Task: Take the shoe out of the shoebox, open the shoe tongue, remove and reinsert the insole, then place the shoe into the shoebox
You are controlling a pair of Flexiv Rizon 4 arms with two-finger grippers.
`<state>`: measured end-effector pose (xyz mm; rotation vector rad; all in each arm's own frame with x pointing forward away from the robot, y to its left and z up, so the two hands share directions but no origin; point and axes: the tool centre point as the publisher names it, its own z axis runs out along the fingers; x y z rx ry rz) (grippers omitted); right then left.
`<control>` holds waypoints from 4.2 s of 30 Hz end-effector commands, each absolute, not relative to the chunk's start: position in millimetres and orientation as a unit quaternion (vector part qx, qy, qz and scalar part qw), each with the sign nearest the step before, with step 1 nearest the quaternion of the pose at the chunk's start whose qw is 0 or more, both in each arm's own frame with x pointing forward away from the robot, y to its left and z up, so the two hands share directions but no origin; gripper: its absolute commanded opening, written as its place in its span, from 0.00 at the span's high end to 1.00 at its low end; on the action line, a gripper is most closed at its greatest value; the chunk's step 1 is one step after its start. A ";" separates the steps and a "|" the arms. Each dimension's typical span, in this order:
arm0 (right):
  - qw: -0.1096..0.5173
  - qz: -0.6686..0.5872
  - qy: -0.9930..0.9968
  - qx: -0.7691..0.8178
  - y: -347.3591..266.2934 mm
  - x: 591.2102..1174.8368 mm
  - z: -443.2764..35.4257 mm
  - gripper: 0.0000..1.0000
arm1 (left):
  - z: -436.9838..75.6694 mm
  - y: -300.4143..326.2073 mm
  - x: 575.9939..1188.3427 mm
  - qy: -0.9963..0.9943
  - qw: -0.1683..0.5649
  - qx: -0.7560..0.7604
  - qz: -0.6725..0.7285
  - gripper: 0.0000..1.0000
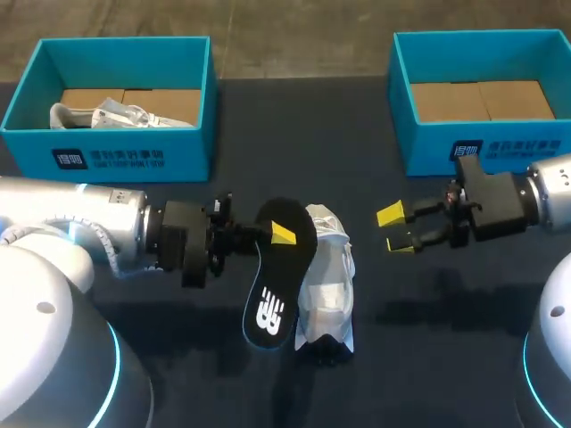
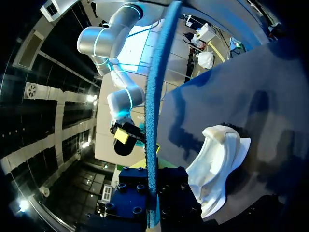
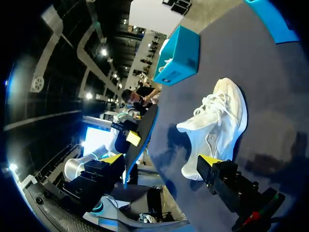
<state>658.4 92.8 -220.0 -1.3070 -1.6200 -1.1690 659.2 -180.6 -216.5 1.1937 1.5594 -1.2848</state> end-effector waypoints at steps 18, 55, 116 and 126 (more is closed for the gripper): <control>0.250 -0.423 -0.781 -0.387 48.5 632.1 -242.9 0.00 | -211.4 -186.2 614.3 0.665 0.298 0.378 -0.572 1.00; 0.122 -0.352 -0.902 -0.216 53.1 600.1 -282.7 0.00 | -233.6 -174.3 582.5 0.698 0.185 0.262 -0.640 1.00; 0.012 -0.106 -0.979 -0.171 90.5 605.4 -351.9 0.00 | -263.2 -185.1 575.1 0.687 0.157 0.194 -0.682 1.00; 0.012 -0.106 -0.979 -0.171 90.5 605.4 -351.9 0.00 | -265.0 -189.2 580.8 0.677 0.169 0.204 -0.687 1.00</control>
